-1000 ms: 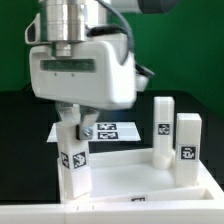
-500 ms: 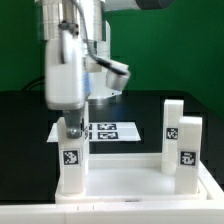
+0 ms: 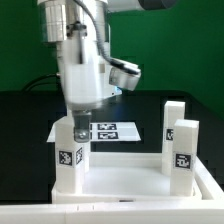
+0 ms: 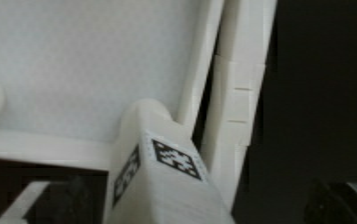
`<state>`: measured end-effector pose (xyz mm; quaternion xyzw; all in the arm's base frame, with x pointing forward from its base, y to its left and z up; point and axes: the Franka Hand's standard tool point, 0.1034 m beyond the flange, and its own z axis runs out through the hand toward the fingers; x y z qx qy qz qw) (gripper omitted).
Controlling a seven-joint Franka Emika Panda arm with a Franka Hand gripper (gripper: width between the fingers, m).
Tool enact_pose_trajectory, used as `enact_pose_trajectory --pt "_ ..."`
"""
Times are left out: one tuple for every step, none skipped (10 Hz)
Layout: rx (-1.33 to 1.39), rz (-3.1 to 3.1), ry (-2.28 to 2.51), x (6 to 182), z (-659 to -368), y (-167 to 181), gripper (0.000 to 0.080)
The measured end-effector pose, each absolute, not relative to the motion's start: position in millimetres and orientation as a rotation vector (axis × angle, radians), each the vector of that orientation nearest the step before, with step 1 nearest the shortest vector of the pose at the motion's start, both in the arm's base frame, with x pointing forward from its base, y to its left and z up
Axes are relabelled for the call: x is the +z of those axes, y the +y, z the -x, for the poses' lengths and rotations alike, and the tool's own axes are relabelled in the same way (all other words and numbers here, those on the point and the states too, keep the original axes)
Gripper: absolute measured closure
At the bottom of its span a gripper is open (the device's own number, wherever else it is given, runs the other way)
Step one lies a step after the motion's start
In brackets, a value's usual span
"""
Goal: Assemble desk
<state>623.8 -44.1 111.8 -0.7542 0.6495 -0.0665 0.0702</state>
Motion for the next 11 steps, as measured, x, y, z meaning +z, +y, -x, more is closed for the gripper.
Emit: enact_pose_trajectory --pt "-0.224 2.526 1.627 112.3 -623.7 -45.5 0.0163" --pt "-0.206 2.632 1.468 110.8 -620.5 -44.7 0.0163" --pt "-0.223 2.695 1.372 110.8 -621.2 -46.4 0.0152" --pt "-0.234 2.756 1.266 110.9 -621.6 -47.4 0.0152" --pt "-0.236 2.798 1.191 110.9 -621.5 -47.7 0.0151" --pt "-0.194 2.995 0.803 114.5 -624.5 -47.8 0.0151" --pt "-0.188 3.003 0.793 116.8 -628.7 -47.2 0.0151" --pt "-0.193 2.993 0.836 115.9 -628.1 -48.5 0.0179" --pt "-0.193 2.993 0.839 115.8 -628.0 -48.7 0.0179" --pt "-0.191 2.964 0.923 115.6 -627.9 -48.5 0.0356" --pt "-0.187 2.91 1.065 115.5 -627.8 -48.7 0.0508"
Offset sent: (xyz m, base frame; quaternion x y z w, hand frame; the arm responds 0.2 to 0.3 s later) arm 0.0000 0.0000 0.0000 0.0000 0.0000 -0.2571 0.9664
